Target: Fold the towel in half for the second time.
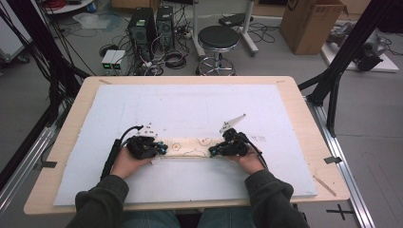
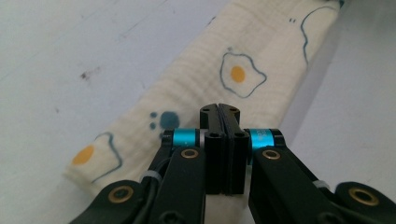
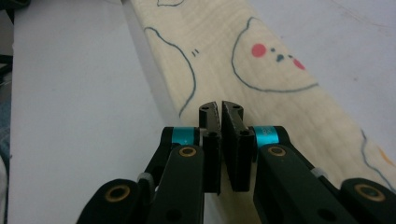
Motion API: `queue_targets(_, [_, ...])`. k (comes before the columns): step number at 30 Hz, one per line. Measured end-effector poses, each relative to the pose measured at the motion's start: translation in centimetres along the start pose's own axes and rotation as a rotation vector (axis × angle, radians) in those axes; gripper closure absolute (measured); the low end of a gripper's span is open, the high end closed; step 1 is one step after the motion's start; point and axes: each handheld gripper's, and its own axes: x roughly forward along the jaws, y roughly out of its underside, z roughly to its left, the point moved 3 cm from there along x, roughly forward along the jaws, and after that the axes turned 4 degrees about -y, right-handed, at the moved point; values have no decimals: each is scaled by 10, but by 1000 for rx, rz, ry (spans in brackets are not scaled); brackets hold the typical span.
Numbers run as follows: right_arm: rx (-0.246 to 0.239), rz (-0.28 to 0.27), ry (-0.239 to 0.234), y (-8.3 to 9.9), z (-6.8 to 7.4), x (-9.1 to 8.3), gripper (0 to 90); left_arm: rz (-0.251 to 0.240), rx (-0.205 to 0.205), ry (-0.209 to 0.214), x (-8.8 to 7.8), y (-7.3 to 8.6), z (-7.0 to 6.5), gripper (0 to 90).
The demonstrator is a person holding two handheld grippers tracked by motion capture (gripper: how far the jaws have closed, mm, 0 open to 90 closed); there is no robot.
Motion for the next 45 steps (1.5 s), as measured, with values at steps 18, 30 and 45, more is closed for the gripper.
queue_targets(18, [-47, -80, 97, 22, -1, -35, 726, -108, 11, -31, -25, 9, 7, 677])
queue_targets(30, [-68, -24, 143, 11, -14, -21, 501, -76, -34, -28, -14, 11, 14, 434])
queue_targets(45, [-138, -32, 179, 29, -16, -32, 470, -38, -16, -32, -12, 14, 13, 440])
